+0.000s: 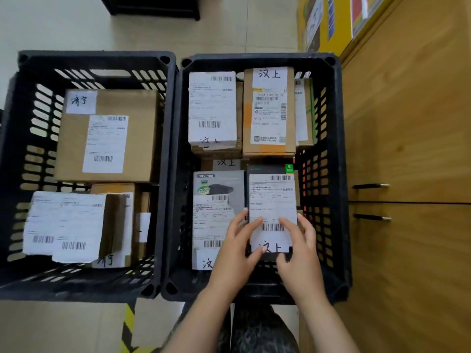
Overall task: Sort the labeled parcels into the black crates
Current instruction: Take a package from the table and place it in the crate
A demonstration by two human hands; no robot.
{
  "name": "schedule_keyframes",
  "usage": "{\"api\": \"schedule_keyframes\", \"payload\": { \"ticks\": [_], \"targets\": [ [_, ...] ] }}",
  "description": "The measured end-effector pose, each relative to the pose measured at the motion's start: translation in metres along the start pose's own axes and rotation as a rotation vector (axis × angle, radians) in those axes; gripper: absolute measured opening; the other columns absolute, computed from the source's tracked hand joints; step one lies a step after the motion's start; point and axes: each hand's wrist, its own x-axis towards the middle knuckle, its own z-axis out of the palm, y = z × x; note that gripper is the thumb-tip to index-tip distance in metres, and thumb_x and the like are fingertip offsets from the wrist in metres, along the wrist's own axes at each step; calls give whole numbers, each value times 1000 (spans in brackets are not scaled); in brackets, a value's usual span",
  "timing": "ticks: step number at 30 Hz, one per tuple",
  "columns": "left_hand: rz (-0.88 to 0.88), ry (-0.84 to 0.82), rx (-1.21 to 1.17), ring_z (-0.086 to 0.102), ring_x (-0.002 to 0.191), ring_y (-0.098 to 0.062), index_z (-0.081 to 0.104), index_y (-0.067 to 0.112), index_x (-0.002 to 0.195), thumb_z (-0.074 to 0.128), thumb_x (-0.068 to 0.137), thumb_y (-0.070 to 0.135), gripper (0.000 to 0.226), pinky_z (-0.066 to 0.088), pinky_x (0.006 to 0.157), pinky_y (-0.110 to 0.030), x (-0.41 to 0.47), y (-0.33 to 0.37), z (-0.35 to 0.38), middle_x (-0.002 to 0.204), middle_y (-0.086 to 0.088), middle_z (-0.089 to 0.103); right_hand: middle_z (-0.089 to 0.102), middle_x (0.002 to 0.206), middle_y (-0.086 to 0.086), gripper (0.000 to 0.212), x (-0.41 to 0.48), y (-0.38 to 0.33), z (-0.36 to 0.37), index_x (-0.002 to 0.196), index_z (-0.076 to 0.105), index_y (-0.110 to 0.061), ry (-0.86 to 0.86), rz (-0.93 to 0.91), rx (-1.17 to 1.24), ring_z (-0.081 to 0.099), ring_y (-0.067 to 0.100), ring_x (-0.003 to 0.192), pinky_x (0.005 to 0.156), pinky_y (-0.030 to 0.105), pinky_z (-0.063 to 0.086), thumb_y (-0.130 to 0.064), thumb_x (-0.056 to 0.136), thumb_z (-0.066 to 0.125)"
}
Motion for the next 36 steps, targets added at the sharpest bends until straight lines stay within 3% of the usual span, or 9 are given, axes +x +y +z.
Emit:
{"api": "schedule_keyframes", "payload": {
  "ticks": [4,9,13,16,21,26,31,36],
  "targets": [
    [-57,-49,8,29,135,8,38,43,143,70,88,17,68,41,106,-22,9,0,8,155,31,8,2,153,-28,72,2,9,-5,142,39,-41,-48,14,-35,26,6,137,95,19,44,-3,86,65],
    [-104,-79,2,29,109,35,34,37,147,69,88,12,74,39,99,-7,12,0,9,154,28,12,-2,155,-27,71,6,12,-9,144,36,-41,-96,2,-42,18,6,142,101,19,39,-7,88,66],
    [-113,-49,42,35,131,6,31,40,147,69,89,13,74,41,107,-25,13,-4,7,156,26,12,1,153,-28,71,7,9,-10,144,37,-40,-116,-14,-33,18,3,141,102,19,39,-7,88,66],
    [-105,-48,76,31,139,-3,32,39,147,69,88,15,74,40,110,-34,14,-3,5,155,26,12,3,153,-26,72,8,9,-11,144,35,-41,-125,-6,-48,22,6,140,99,20,41,-8,88,67],
    [-79,13,119,30,140,-3,41,34,145,70,88,22,65,36,112,-32,9,7,-2,155,21,22,7,157,-17,71,4,-1,-19,145,33,-40,-145,-10,-114,18,10,143,106,28,38,-11,89,65],
    [-16,86,232,31,129,8,45,33,141,67,90,29,55,33,104,-18,-13,36,-29,143,21,36,21,153,-15,60,-6,-33,-39,142,40,-36,-163,-110,-171,19,6,141,107,24,30,-12,91,62],
    [71,216,291,44,121,0,53,28,130,65,90,24,42,35,98,-16,-57,90,-76,128,19,46,46,135,-12,50,-26,-102,-70,135,50,-30,-166,-326,-179,37,8,130,109,29,34,-14,89,62],
    [156,406,293,47,115,-1,56,26,127,68,88,19,42,38,96,-19,-118,141,-132,124,14,50,49,129,-14,46,-64,-185,-96,132,52,-30,-154,-560,-232,40,5,123,100,18,30,-18,89,65]
  ]
}}
